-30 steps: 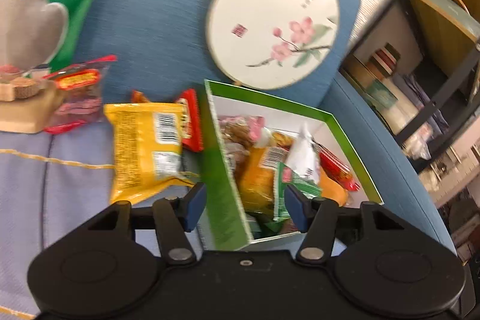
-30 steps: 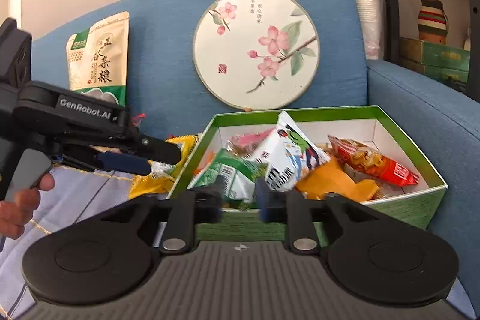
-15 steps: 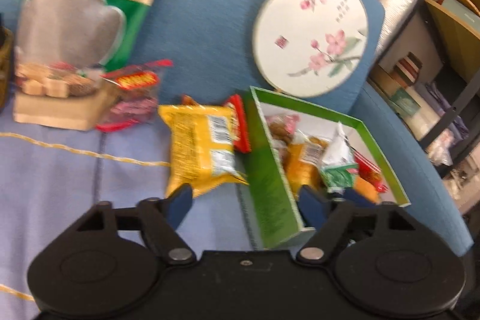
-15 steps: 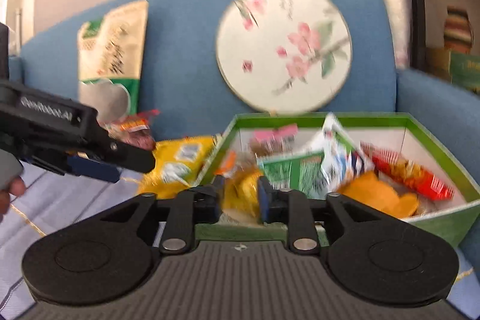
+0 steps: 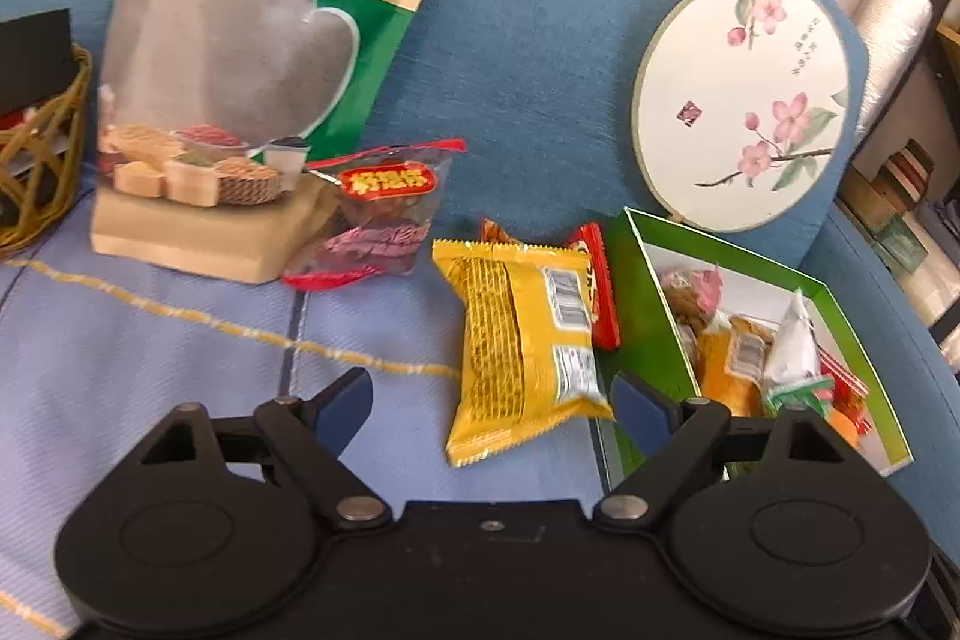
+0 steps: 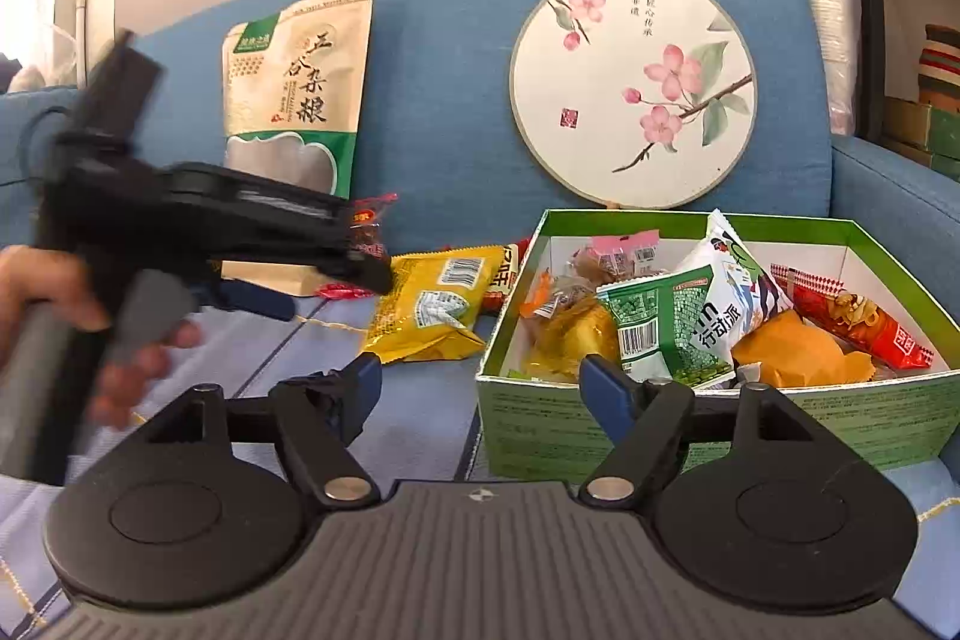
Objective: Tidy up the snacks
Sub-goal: 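Reach the left tool to the yellow cake packet and grasp it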
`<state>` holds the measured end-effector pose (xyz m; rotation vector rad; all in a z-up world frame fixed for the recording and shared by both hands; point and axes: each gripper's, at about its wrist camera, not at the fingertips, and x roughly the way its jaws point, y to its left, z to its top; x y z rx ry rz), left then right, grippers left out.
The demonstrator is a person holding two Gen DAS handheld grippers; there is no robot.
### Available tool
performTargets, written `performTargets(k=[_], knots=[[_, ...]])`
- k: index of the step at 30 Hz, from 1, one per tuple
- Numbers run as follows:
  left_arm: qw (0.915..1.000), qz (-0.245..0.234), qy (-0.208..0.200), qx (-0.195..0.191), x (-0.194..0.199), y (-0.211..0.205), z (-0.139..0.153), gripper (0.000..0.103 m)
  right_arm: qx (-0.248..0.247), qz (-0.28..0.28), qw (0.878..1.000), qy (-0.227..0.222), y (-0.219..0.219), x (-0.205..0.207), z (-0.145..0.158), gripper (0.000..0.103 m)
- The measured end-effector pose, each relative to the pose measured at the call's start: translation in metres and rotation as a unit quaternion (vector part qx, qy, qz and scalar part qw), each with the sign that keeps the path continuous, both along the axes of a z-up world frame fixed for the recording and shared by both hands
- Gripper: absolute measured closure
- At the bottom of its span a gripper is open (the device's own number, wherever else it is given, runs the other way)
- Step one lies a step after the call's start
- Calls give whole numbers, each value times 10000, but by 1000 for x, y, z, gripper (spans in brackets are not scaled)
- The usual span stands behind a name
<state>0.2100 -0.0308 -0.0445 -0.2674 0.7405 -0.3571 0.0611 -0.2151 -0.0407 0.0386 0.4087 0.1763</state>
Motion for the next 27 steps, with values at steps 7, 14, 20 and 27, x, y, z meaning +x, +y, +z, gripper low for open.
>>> performTargets(k=[7, 14, 20, 27], knots=[[9999, 13, 46, 127, 22, -21, -10, 0, 250, 26, 9997, -26, -3, -2, 3, 0], [9982, -441, 393, 55, 31, -22, -30, 41, 191, 173, 9997, -21, 2, -3, 3, 0], [9936, -1018, 318, 362, -21, 1, -31, 55, 343, 380, 9986, 102, 4, -5, 5, 0], [9935, -841, 763, 11, -85, 56, -22, 38, 695, 804, 9939, 300, 15, -10, 3, 0]])
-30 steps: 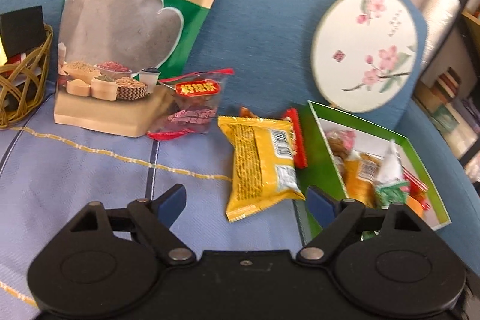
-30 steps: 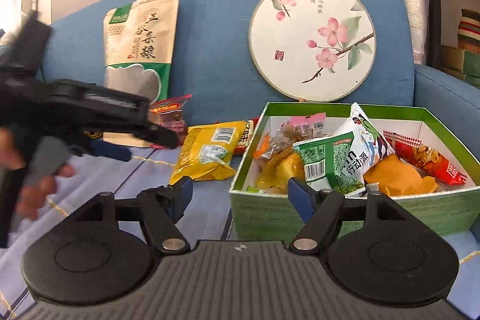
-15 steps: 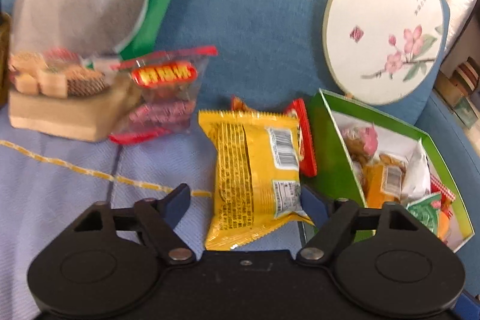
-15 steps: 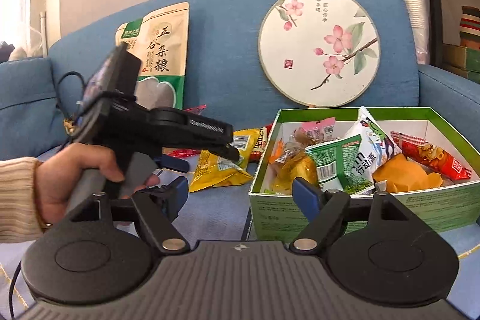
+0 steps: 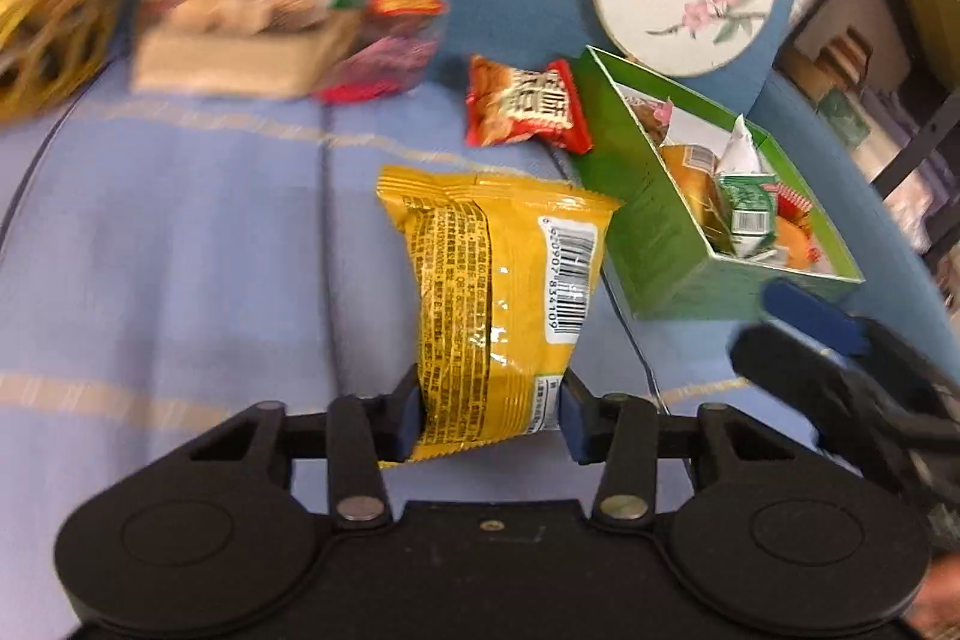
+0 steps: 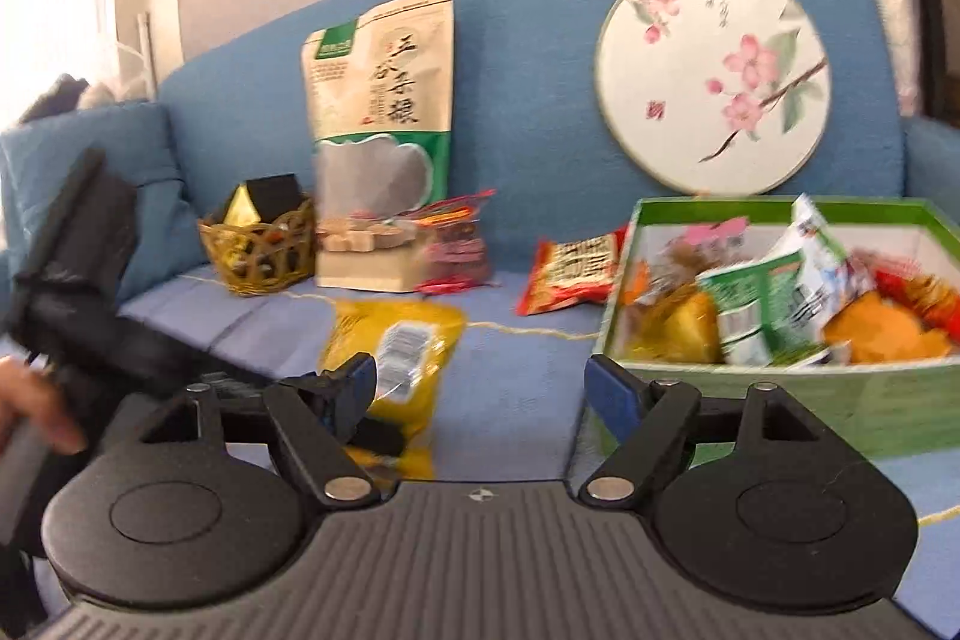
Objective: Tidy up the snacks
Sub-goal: 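Reach the left tool to the yellow cake packet and grasp it, then carry the yellow packet into the green box and open the left tool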
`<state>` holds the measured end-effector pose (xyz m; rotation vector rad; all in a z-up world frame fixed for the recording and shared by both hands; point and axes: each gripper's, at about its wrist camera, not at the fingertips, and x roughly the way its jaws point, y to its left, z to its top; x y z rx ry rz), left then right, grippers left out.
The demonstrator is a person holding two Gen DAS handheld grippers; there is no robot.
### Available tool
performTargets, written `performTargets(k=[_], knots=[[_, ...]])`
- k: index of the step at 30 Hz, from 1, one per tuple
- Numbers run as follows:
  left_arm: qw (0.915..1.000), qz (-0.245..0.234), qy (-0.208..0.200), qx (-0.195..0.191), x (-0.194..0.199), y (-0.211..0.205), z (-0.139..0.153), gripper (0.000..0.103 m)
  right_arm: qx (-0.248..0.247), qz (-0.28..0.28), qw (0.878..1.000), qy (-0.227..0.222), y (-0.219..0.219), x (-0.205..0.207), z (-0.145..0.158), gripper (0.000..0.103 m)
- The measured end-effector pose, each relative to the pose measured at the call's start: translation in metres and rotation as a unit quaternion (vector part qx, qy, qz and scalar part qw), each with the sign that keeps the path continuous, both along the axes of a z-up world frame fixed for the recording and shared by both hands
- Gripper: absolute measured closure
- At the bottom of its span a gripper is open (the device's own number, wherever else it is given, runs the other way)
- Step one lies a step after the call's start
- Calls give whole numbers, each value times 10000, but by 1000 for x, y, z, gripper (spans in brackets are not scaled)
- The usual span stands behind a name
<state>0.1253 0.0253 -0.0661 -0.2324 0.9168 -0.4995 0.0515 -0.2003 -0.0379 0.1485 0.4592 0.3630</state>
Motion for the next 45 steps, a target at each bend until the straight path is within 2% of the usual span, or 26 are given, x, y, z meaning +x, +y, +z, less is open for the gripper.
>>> performTargets(k=[1, 2, 4, 6, 11, 13, 14, 16, 18, 21, 22, 23, 24, 25, 26, 27, 29, 33, 39, 45], knots=[[9999, 104, 14, -54, -6, 6, 2, 7, 116, 35, 9999, 103, 0, 2, -2, 0], [9996, 277, -3, -53, -11, 12, 4, 0, 195, 69, 9996, 204, 0, 3, -4, 0], [9985, 530, -110, 12, -15, 19, 9, 0, 373, 200, 9979, 488, 2, 8, -11, 0], [9986, 514, -65, -86, -10, 21, 12, 0, 541, 281, 9952, 762, 5, 12, -18, 0], [9936, 566, 351, -915, 8, 27, 11, 0, 1072, 571, 9850, 1229, 10, 19, -32, 0], [9911, 656, 459, -1061, 12, 34, 7, 0, 1279, 654, 9817, 1247, 11, 22, -33, 0], [9915, 685, 467, -1001, 15, 35, 5, 1, 1335, 670, 9809, 1246, 12, 25, -33, 0], [9919, 682, 511, -948, 18, 39, 2, 9, 1422, 673, 9797, 1242, 14, 33, -35, 0], [9901, 667, 586, -1083, 22, 44, 2, 18, 1530, 673, 9772, 1306, 15, 40, -40, 0], [9900, 721, 543, -1085, 26, 44, 4, 18, 1650, 691, 9720, 1526, 18, 49, -52, 0], [9899, 711, 575, -1087, 29, 43, 1, 44, 1678, 660, 9706, 1592, 19, 52, -58, 0], [9886, 657, 693, -1163, 33, 42, -3, 68, 1740, 674, 9699, 1568, 20, 52, -62, 6], [9861, 640, 805, -1308, 35, 42, -7, 87, 1714, 738, 9695, 1587, 22, 53, -63, 41], [9832, 673, 897, -1438, 36, 41, -10, 98, 1650, 776, 9689, 1671, 24, 54, -62, 47], [9836, 685, 876, -1423, 35, 39, -8, 98, 1606, 736, 9707, 1631, 24, 52, -59, 48], [9858, 626, 798, -1339, 32, 34, -4, 103, 1504, 712, 9736, 1560, 23, 50, -54, 49], [9910, 444, 553, -1133, 27, 23, 10, 103, 1375, 635, 9790, 1361, 19, 45, -42, 55], [9936, 193, 143, -1101, 23, 3, 45, 103, 1362, 447, 9868, 752, 3, 32, -15, 57], [9932, -365, -308, -1061, 31, -54, 86, 103, 1218, -133, 9925, 11, -36, 22, 17, 59], [9871, -999, -554, -1120, 48, -127, 102, 103, 1161, -904, 9883, -401, -93, 17, 33, 59]])
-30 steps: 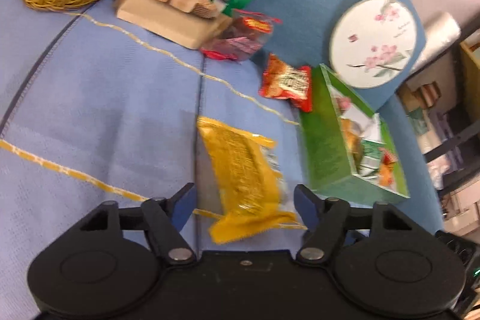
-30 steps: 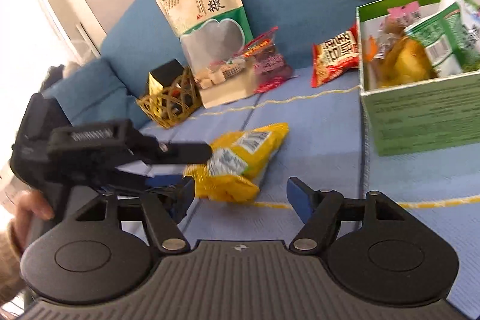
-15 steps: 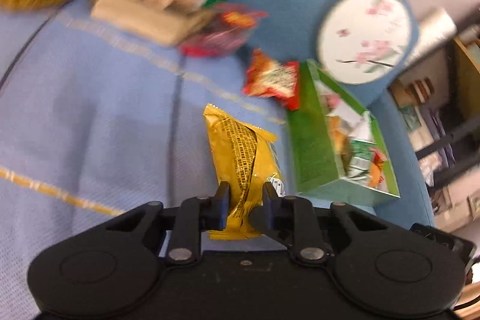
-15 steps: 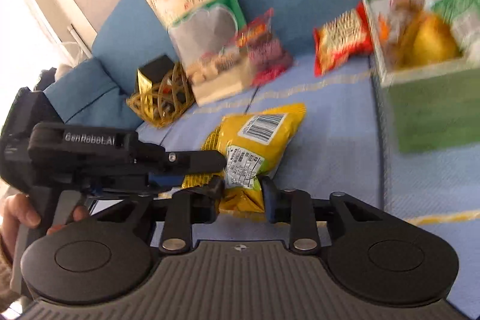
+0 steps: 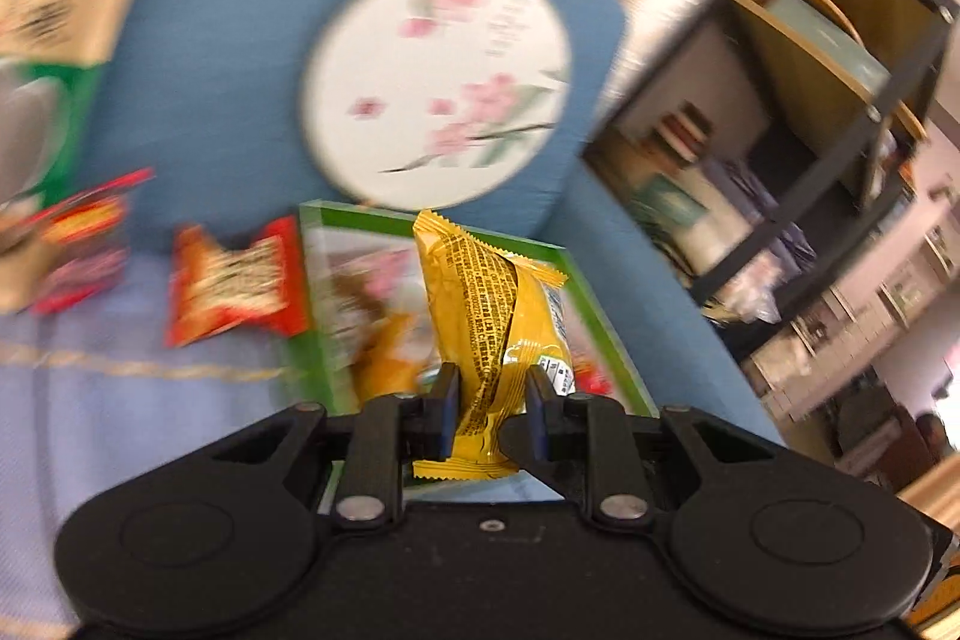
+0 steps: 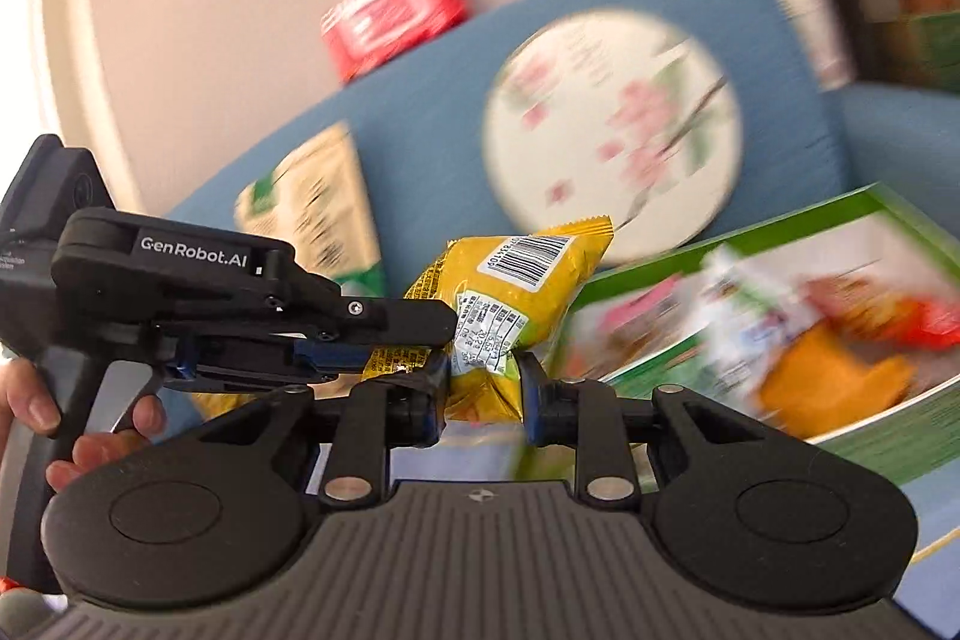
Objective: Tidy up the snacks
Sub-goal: 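Carry the yellow packet into the green box and open the left tool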
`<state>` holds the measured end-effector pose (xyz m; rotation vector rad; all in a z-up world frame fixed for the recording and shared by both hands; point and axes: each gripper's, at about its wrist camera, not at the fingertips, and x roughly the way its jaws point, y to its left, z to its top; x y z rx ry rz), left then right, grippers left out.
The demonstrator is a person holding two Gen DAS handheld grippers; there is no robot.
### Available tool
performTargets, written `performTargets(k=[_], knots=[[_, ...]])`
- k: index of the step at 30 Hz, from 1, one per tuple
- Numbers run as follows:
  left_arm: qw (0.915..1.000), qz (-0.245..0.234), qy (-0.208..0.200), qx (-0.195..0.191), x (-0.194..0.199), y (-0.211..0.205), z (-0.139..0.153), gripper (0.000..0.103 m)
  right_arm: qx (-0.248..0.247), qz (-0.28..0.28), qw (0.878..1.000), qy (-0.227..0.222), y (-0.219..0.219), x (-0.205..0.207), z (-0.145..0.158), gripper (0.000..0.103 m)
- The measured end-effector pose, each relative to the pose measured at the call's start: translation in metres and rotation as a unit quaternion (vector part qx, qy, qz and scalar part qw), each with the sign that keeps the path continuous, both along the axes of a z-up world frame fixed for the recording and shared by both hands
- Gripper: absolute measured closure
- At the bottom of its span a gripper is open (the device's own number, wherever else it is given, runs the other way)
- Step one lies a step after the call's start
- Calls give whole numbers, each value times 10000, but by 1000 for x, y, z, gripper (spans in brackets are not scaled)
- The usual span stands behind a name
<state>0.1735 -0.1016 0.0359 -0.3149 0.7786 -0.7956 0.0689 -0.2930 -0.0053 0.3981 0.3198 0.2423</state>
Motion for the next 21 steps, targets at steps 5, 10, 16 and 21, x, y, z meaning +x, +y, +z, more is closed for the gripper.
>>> performTargets(k=[5, 10, 16, 21], knots=[[9994, -314, -152, 73, 13, -55, -3, 103, -20, -547, 9985, 2, -37, 5, -1, 59], [9984, -269, -345, 352, 24, -82, -11, 46, -247, -1137, 9932, 88, -51, 13, -12, 58], [9982, 292, -232, 476, 22, -53, -27, 0, -440, -1739, 9824, 517, -56, 16, -20, 11], [9975, 483, -210, 479, 17, -15, -27, 0, -766, -1472, 9859, 201, -42, 7, -10, 40]])
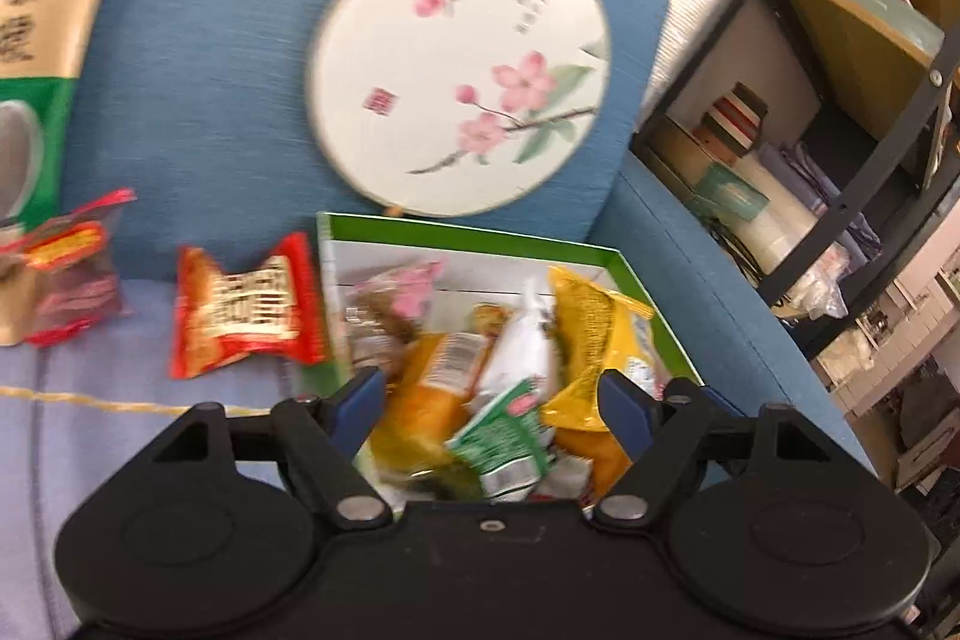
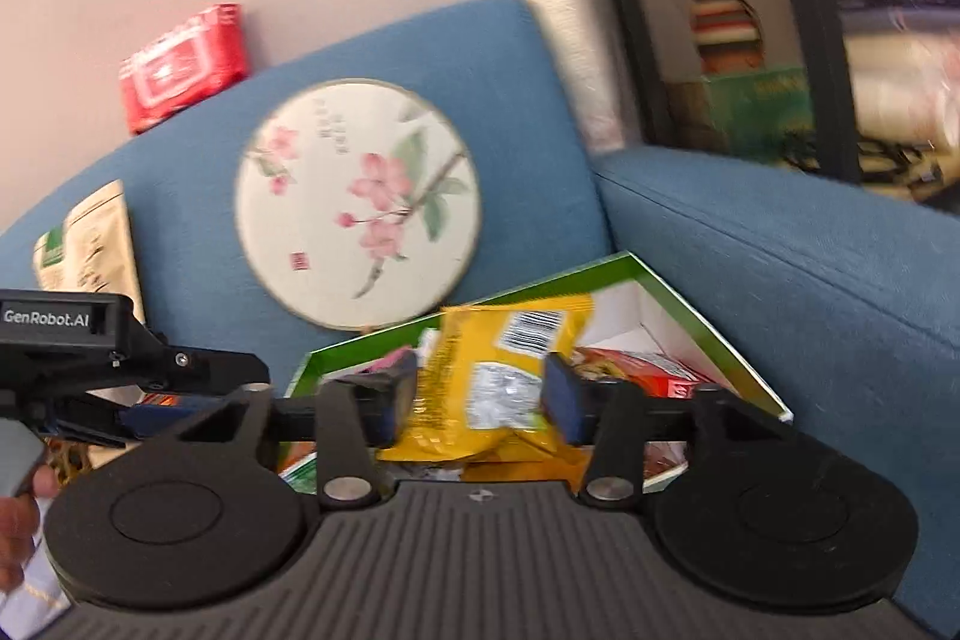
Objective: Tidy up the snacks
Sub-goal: 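Carry the yellow packet into the green box and open the left tool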
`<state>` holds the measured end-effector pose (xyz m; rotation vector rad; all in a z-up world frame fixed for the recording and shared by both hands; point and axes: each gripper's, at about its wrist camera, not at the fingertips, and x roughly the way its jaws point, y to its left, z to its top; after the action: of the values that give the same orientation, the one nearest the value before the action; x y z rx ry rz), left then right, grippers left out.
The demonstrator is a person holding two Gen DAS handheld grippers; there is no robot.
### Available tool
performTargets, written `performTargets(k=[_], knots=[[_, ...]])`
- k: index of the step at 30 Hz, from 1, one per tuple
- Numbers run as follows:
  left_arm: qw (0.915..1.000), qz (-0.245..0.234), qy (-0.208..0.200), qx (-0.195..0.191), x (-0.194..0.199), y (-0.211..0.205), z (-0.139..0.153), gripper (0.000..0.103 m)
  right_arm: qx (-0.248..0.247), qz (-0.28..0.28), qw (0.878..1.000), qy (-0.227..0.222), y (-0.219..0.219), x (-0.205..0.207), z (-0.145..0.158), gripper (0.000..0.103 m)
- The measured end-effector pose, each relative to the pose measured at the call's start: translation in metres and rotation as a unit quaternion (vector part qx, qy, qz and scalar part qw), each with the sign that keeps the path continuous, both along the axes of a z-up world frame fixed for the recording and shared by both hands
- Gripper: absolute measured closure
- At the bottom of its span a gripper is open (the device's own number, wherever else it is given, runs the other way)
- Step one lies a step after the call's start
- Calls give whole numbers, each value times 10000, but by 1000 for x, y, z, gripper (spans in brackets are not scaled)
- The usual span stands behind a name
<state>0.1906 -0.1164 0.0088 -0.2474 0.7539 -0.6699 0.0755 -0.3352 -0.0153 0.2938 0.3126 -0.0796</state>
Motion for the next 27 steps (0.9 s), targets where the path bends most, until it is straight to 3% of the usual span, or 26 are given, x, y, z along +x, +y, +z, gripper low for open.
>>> performTargets(k=[6, 9, 14, 19, 27], knots=[[9993, 345, -1, 110, -11, 50, -6, 0, 58, 856, 9963, -6, 24, -1, -1, 37], [9970, 750, -35, 211, -10, 78, -14, 0, -127, 1163, 9931, -10, 45, 0, -2, 14], [9867, 1499, -201, 591, 2, 115, -25, 0, -264, 1706, 9849, 132, 79, 2, -6, 13], [9775, 2071, -159, 368, 35, 126, -28, 0, -387, 2054, 9777, 192, 103, -2, -11, 9], [9660, 2580, -1, 194, 87, 111, -41, 0, -384, 2311, 9712, 426, 115, 5, -24, 4]])
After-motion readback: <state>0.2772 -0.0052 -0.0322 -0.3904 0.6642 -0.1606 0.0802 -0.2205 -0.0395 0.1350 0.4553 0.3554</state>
